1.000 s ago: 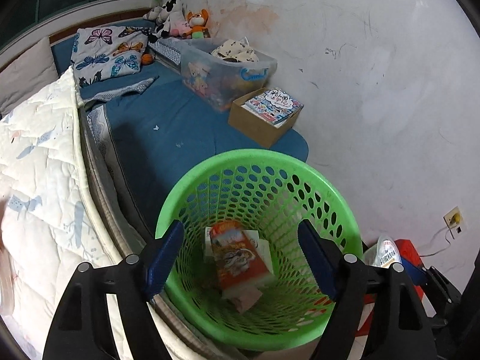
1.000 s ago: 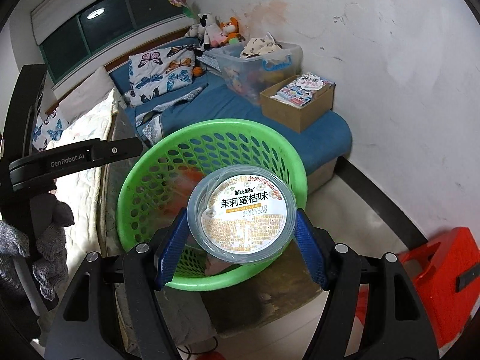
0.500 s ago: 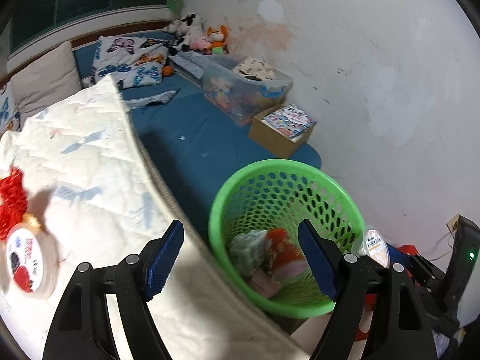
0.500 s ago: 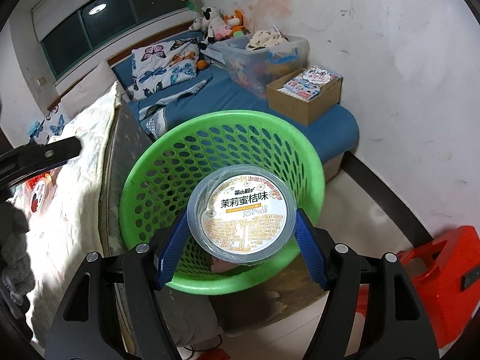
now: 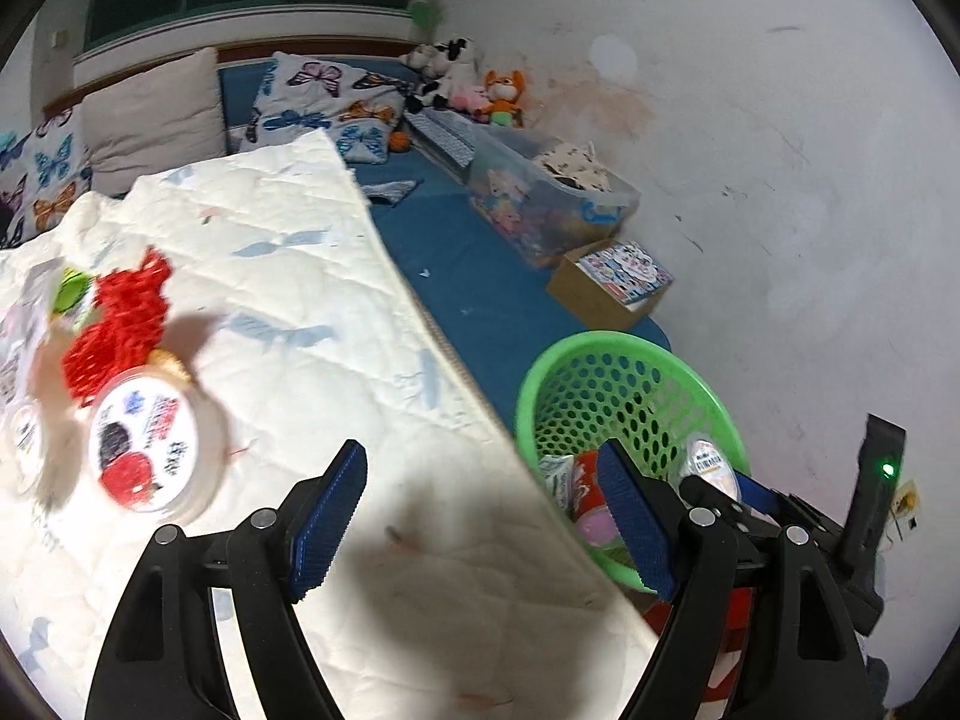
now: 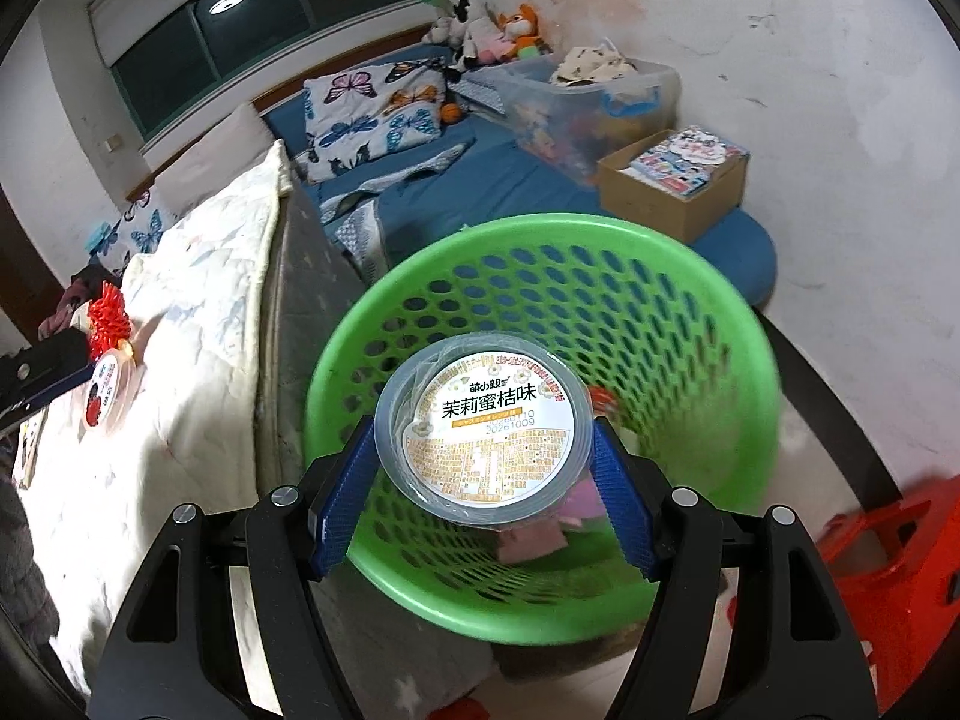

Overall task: Collect trash
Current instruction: 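Open the right gripper over the basket while the left gripper returns over the bed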

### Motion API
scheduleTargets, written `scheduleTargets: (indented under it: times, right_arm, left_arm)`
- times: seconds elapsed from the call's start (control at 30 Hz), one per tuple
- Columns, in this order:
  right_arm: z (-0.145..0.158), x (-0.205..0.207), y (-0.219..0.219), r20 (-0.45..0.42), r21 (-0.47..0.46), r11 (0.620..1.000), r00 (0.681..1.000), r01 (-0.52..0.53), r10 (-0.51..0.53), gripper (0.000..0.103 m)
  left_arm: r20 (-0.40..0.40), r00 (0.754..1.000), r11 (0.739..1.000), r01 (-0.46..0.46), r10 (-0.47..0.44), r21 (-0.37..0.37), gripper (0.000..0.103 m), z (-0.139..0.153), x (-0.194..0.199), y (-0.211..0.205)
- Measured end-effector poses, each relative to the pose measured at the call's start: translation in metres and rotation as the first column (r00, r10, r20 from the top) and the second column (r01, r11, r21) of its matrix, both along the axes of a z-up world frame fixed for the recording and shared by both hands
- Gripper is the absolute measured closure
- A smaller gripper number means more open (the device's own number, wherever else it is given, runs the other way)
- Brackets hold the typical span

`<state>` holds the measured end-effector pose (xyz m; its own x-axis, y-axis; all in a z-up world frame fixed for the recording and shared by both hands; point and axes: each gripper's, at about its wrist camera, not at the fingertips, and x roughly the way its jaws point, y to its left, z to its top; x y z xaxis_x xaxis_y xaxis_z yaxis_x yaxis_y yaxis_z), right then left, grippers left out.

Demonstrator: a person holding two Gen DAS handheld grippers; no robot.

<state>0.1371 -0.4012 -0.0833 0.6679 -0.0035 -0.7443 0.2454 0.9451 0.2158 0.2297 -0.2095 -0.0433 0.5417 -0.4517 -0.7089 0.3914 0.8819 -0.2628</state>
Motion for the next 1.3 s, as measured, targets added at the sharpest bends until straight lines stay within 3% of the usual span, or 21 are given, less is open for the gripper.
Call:
scheduleTargets:
  times: [0.4,0.93,1.3]
  right_arm:
    - [-0.004,0.041,0.015,-0.015,-0.003,1.0,0.999,-0.031,0.031,0.031]
    - [0.026,0.017,0.039,0.04,-0.017,0.998,0.997,-0.067,0.068,0.027]
    - [0.049,0.011,0.098,0.08,-0.031,0.983,0.98,-0.18,0.182,0.027]
  left_arm:
    - [0.005,0.997,0.997,-0.077,0.077,-0.028,0.024,0.007,-0.007,0.049]
    - [0.03,0.986,0.986,-0.165,0.166,-0.038,0.024,0.02,-0.034,0.114]
    - [0.016,0.953,0.953,-0.301,0.302,-0.018,0.024,0.011,-0.054,0.19]
